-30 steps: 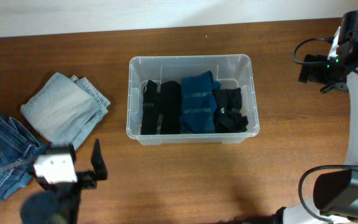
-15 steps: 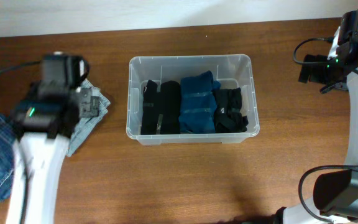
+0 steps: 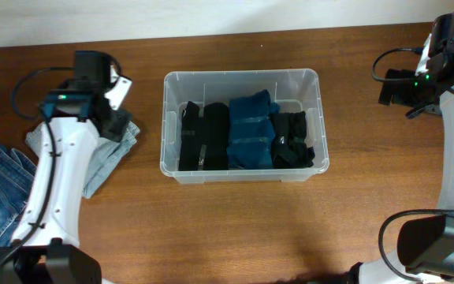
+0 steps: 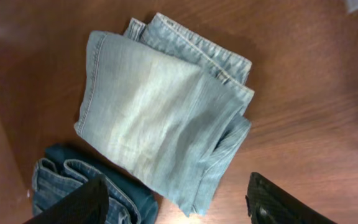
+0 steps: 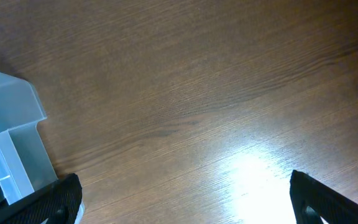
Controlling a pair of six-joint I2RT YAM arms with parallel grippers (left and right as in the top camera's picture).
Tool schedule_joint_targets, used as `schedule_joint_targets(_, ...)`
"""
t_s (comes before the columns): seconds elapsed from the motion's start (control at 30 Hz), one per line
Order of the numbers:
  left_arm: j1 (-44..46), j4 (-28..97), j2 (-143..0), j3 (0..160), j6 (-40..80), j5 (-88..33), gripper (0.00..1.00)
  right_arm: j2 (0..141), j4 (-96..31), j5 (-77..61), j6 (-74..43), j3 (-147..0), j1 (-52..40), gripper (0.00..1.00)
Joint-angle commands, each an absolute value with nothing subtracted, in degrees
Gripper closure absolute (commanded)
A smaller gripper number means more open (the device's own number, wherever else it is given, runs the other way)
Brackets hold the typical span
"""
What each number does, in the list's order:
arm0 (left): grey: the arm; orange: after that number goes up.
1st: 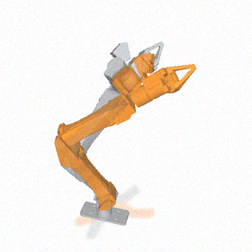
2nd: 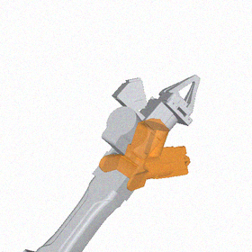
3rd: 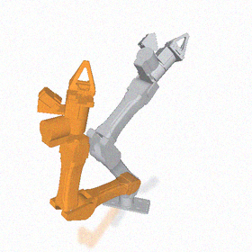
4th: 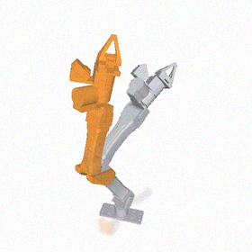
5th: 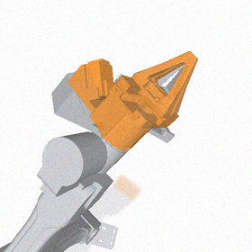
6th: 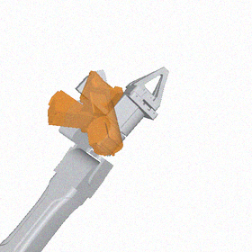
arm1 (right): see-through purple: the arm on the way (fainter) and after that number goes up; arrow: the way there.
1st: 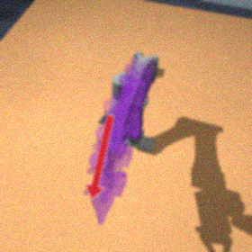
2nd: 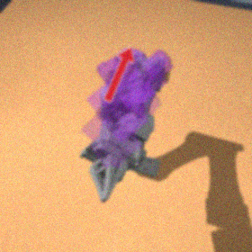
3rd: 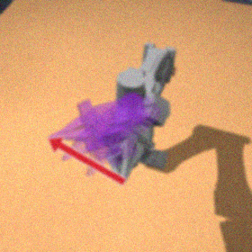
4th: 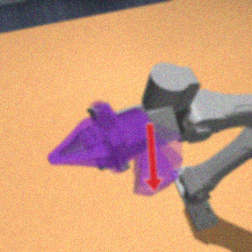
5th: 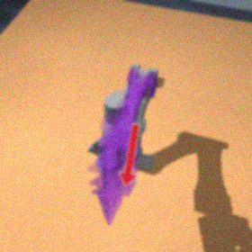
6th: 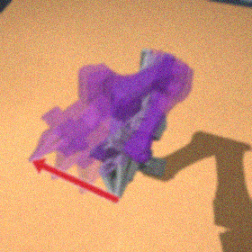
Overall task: Pack container
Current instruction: 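Reach the left gripper to the folded light-blue denim and grasp it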
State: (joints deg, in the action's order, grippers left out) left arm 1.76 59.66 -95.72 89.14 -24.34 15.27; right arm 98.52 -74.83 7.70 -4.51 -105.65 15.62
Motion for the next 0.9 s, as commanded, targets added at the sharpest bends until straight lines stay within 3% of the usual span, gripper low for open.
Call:
schedule_joint_targets(0.0,-0.4,60.4,-96.5,90.0,-31.5,9.3,0.29,98.3,-74.8,8.2,-5.0,-106.1,15.8,0.01)
schedule_joint_targets(0.27,-0.9,60.1,-96.8,83.4,-34.5,8.8,0.24,98.3,-74.8,8.2,-5.0,-106.1,15.8,0.02)
schedule_joint_targets(0.5,-0.9,51.1,-96.9,70.8,-38.4,9.3,0.18,98.3,-74.8,8.2,-5.0,-106.1,15.8,0.01)
schedule_joint_targets(0.87,-0.9,37.7,-97.2,63.8,-40.9,11.0,0.08,98.3,-74.8,8.2,-5.0,-106.1,15.8,0.01)
